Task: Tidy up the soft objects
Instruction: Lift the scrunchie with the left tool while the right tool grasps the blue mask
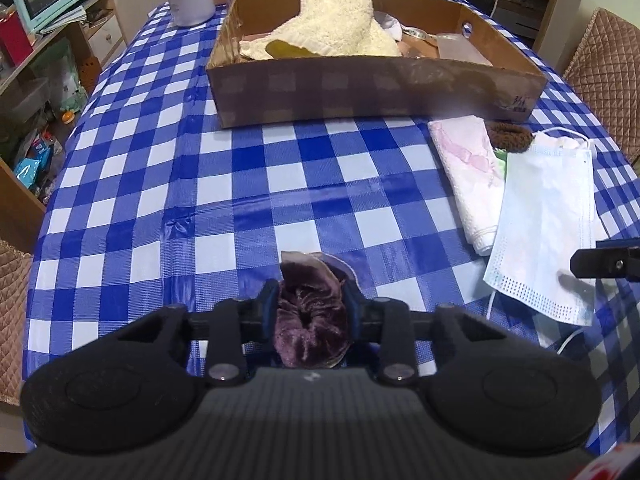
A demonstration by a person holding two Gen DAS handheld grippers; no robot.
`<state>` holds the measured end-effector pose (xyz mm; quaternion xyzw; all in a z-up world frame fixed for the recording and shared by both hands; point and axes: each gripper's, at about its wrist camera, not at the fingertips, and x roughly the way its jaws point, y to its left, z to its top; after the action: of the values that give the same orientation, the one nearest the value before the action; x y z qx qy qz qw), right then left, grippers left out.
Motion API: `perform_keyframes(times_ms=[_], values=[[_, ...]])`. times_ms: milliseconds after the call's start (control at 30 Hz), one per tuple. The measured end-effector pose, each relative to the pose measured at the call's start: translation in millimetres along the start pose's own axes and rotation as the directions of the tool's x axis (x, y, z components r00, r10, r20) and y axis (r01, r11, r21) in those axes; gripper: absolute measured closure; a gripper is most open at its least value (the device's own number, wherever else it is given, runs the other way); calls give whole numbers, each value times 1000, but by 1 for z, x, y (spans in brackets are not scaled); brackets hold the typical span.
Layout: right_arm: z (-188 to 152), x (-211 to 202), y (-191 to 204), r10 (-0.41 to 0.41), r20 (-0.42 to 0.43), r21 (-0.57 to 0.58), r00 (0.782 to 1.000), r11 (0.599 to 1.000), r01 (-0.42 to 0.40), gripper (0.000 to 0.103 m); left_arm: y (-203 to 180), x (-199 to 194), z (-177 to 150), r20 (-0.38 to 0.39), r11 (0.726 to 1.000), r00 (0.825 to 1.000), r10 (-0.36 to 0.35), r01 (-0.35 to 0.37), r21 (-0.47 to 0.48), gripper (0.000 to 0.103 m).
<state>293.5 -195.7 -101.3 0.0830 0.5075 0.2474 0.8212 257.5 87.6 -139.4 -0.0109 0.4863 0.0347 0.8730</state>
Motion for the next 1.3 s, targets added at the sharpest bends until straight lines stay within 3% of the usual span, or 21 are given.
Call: perform_keyframes(times_ms=[433,600,667,767,1067,1300], values=[[5,9,-3,-4,23,20,1000,1000,3,50,0,-9,-3,11,1000,1000,27,-27,9,79],[5,14,-9,-5,27,63,1000,998,4,71,-1,-11,-5,10,1000,1000,24,-24,15,79],[3,13,-11,-11,30,64,999,998,9,87,-1,-13,-5,13,1000,1000,23,-23,17,79],[1,8,-12,-12,45,59,999,998,9,97,-2,-16,-6,19,1000,1000,22,-22,18,79],[0,-29,-6,-33,106,-48,994,998,38,102,-4,-26,-9,37,999,999,25,-26,29,79],[1,-67,3,-90,102,-255,991,960,113,102,-4,-37,-15,46,999,999,25,-27,41,79]])
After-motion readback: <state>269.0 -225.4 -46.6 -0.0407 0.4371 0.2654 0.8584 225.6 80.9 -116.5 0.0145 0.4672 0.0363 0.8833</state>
